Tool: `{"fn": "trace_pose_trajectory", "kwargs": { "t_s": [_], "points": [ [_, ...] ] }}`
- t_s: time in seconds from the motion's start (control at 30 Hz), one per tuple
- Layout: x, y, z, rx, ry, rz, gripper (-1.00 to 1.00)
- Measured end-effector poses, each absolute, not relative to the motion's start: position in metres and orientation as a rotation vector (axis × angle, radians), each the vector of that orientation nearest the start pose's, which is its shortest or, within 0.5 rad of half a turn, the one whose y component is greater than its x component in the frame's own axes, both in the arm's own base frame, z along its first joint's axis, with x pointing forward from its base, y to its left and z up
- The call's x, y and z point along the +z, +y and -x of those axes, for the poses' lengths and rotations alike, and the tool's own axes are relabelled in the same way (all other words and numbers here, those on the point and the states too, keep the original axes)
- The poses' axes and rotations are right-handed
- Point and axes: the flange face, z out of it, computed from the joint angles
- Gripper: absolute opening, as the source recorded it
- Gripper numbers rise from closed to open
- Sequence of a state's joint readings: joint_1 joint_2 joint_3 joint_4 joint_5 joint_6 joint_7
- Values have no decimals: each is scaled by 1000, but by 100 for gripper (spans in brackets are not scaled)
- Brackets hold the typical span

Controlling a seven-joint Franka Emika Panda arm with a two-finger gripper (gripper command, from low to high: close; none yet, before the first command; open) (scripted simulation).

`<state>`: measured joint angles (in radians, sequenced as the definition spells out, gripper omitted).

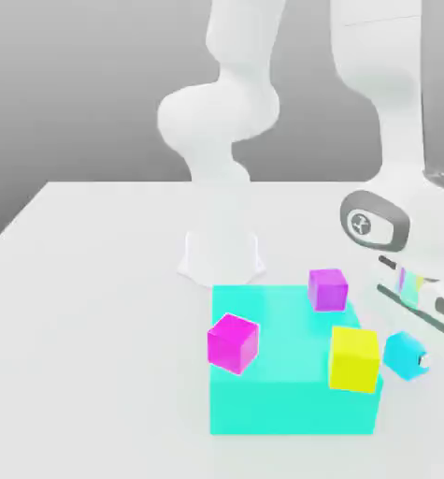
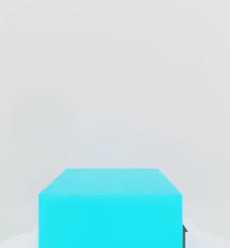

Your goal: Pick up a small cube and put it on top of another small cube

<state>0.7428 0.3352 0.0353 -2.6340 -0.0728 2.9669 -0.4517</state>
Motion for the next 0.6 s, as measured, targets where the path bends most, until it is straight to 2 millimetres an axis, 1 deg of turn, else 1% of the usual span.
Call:
{"fn": "trace_pose_trajectory", "kwargs": {
  "t_s": [0.07, 0.2, 0.37, 0.6],
  "points": [
    [150, 298, -293, 0, -1903, 2503, -100],
    [190, 296, -292, 3, -1894, 2506, -100],
    [235, 274, -293, 21, -1641, 2634, -100],
    [289, 235, -284, 33, -1270, 2808, -100]
  ]
}}
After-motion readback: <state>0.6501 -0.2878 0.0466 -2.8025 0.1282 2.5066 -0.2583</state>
